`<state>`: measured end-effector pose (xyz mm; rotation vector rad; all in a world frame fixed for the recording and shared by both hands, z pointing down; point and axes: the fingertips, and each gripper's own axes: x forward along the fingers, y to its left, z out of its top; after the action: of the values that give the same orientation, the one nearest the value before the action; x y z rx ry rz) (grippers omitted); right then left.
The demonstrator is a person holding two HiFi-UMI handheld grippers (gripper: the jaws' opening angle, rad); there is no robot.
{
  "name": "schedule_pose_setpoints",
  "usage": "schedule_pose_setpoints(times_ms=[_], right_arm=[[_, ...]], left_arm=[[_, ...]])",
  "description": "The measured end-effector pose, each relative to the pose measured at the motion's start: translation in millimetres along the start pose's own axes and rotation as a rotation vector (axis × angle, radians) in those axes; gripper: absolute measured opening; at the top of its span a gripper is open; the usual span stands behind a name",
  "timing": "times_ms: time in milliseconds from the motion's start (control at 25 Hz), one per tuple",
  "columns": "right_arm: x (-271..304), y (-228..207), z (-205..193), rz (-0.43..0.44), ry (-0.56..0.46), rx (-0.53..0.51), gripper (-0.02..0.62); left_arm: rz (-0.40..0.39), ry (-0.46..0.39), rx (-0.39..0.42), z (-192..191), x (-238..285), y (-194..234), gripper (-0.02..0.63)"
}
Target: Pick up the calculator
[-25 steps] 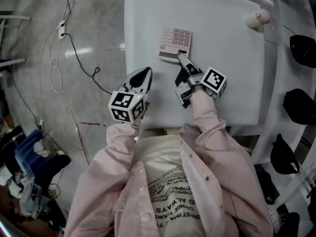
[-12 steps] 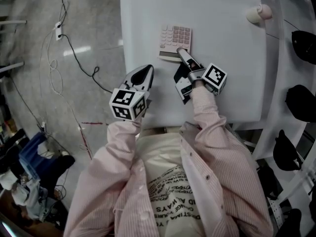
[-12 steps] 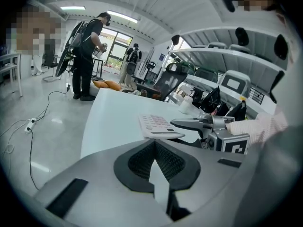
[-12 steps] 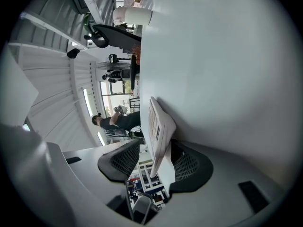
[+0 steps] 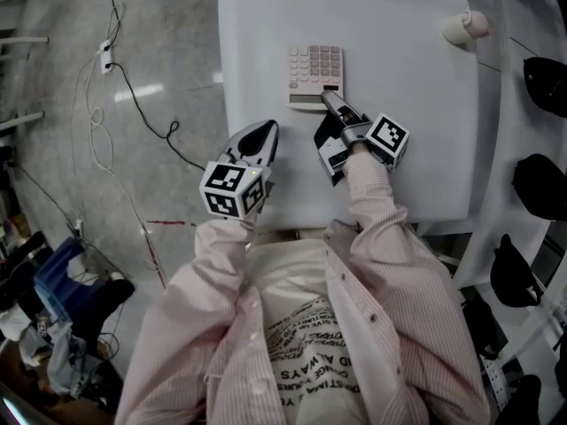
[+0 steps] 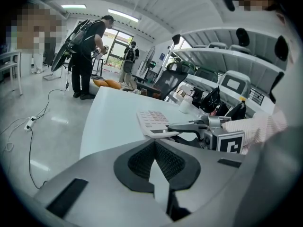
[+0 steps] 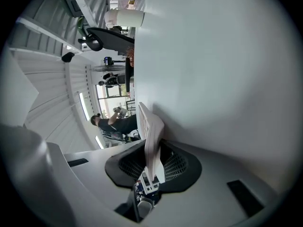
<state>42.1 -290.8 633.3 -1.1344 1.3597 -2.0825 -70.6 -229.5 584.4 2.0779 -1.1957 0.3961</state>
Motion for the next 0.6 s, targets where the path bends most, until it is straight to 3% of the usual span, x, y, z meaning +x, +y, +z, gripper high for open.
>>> schedule_pose_setpoints(times_ms=[600], right_arm=[[-10,0,0,0.068,-0.024,-0.002,0.064]], left_arm=[[-0.013,-0.037,0.029,4,-7,5,0.002]])
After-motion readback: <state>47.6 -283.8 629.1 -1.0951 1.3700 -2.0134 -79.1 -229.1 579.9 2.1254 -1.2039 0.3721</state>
